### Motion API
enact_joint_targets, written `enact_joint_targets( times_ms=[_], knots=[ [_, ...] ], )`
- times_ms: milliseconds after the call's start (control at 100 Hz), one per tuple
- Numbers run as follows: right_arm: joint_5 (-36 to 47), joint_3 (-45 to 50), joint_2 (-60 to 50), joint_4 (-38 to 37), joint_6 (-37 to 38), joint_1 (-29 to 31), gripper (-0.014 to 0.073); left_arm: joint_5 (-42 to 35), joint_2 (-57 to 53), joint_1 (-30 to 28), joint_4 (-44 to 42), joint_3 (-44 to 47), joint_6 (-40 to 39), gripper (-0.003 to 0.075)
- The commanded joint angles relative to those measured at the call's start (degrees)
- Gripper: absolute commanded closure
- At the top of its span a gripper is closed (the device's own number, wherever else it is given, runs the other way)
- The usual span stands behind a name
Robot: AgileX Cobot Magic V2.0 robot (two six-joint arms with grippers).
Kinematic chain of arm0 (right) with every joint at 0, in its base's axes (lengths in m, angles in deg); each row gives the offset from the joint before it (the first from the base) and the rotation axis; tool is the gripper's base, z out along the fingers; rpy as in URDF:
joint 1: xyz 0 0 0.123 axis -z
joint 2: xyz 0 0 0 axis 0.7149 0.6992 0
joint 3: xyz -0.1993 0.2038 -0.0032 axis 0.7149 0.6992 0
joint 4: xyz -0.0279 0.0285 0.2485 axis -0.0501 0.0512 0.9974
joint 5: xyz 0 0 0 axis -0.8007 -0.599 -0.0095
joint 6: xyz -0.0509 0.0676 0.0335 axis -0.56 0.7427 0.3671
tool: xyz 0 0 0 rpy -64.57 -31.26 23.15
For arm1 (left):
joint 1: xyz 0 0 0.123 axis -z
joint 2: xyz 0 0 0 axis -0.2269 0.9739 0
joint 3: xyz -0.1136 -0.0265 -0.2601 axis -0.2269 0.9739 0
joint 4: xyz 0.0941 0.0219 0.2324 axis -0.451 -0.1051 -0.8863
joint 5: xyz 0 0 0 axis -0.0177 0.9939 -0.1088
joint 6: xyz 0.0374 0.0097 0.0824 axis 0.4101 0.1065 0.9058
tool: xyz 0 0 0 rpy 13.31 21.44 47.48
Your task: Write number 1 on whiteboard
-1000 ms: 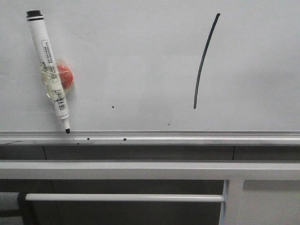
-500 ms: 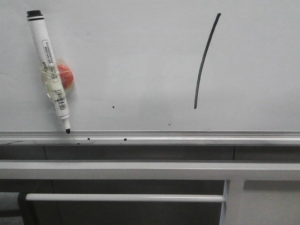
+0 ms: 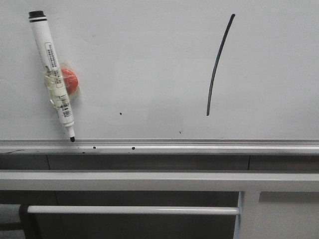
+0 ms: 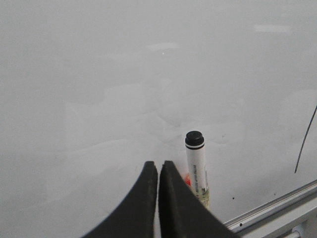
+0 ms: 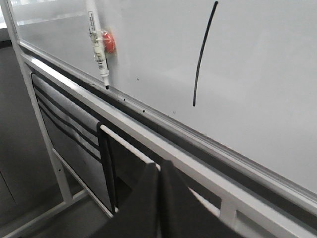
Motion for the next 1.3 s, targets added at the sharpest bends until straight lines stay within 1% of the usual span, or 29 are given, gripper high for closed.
enact_joint_targets(
  times_ms=[0,120,220,320,390,510,550,590,630,690,740,760,770,780,820,880,920,950,990,1020,1090,1210,1290],
  knots=[
    [3.84,-1.47,0.51,0.57,-0.67,0.17,0.0657,3.24,0.08,0.37,-3.4,-2.13,-0.35,0.0741],
    [3.84,-1.47,0.51,0.57,-0.67,0.17,0.0657,4.43,0.08,0.37,-4.71,-5.62,1.8,0.0741],
    [3.84,-1.47,0.51,0.57,-0.67,0.17,0.0657,3.21,0.08,0.37,-5.2,-9.27,7.11,0.0741],
    [3.84,-1.47,0.51,0.57,-0.67,0.17,0.0657,2.32,-0.56,0.37,-5.2,-10.88,11.89,0.0741],
    [3.84,-1.47,0.51,0.57,-0.67,0.17,0.0657,2.96,-0.95,0.37,-5.2,-11.44,13.51,0.0741],
    [3.84,-1.47,0.51,0.57,-0.67,0.17,0.0657,5.92,-1.91,1.14,-5.2,-11.89,13.77,0.0741],
    [3.84,-1.47,0.51,0.57,-0.67,0.17,0.0657,5.8,-3.02,1.4,-5.2,-12.02,14.33,0.0741],
    [3.84,-1.47,0.51,0.57,-0.67,0.17,0.0657,4.38,-4.14,0.04,-5.2,-12.02,14.44,0.0741],
    [3.84,-1.47,0.51,0.57,-0.67,0.17,0.0657,1.33,-5.15,-3.25,-5.2,-12.02,14.44,0.0741],
    [3.84,-1.47,0.51,0.57,-0.67,0.17,0.0657,-8.07,-7.26,-9.6,-5.2,-12.02,14.44,0.0741],
    [3.84,-1.47,0.51,0.57,-0.67,0.17,0.0657,-17.96,-9.31,-17.72,-5.2,-12.02,14.44,0.0741],
    [3.84,-1.47,0.51,0.57,-0.67,0.17,0.0657,-22.57,-10.35,-19.94,-5.2,-12.02,14.44,0.0741],
    [3.84,-1.47,0.51,0.57,-0.67,0.17,0.0657,-24.13,-10.72,-22.23,-5.2,-11.88,14.44,0.0741],
    [3.84,-1.47,0.51,0.57,-0.67,0.17,0.0657,-27.32,-11.48,-23.38,-5.2,-11.75,14.44,0.0741],
    [3.7,-1.47,0.51,0.57,-0.67,0.17,0.0657,-36.08,-13.58,-30.43,-5.2,-11.28,14.44,0.0741],
    [3.7,-1.47,0.51,0.57,-0.67,0.17,0.0657,-45.54,-17.5,-40.93,-5.2,-10.01,14.05,0.0741],
    [3.7,-1.47,0.51,0.57,-0.67,0.17,0.0657,-50.36,-20.03,-46.19,-5.2,-8.97,13.35,0.0741],
    [3.7,-1.47,0.51,0.57,-0.67,0.17,0.0657,-52.37,-21.66,-50.89,-5.2,-8.23,12.4,0.0741],
    [3.66,-1.47,0.51,0.57,-0.67,0.17,0.0657,-54.23,-23.89,-55.26,-5.2,-7.0,11.78,0.0741],
    [3.66,-1.47,0.51,0.57,-0.67,0.17,0.0657,-54.72,-25.22,-59.28,-5.2,-6.19,11.61,0.0741],
    [3.66,-1.47,0.51,0.57,-0.67,0.17,0.0657,-55.24,-27.95,-66.51,-5.2,-4.5,10.89,0.0741],
    [3.66,-1.47,0.51,0.57,-0.67,0.17,0.0657,-58.21,-30.88,-76.44,-5.2,-3.38,7.65,0.0741],
    [3.66,-1.47,0.51,0.57,-0.67,0.17,0.0657,-61.69,-31.15,-81.34,-5.2,-2.73,6.34,0.0741]
  ],
)
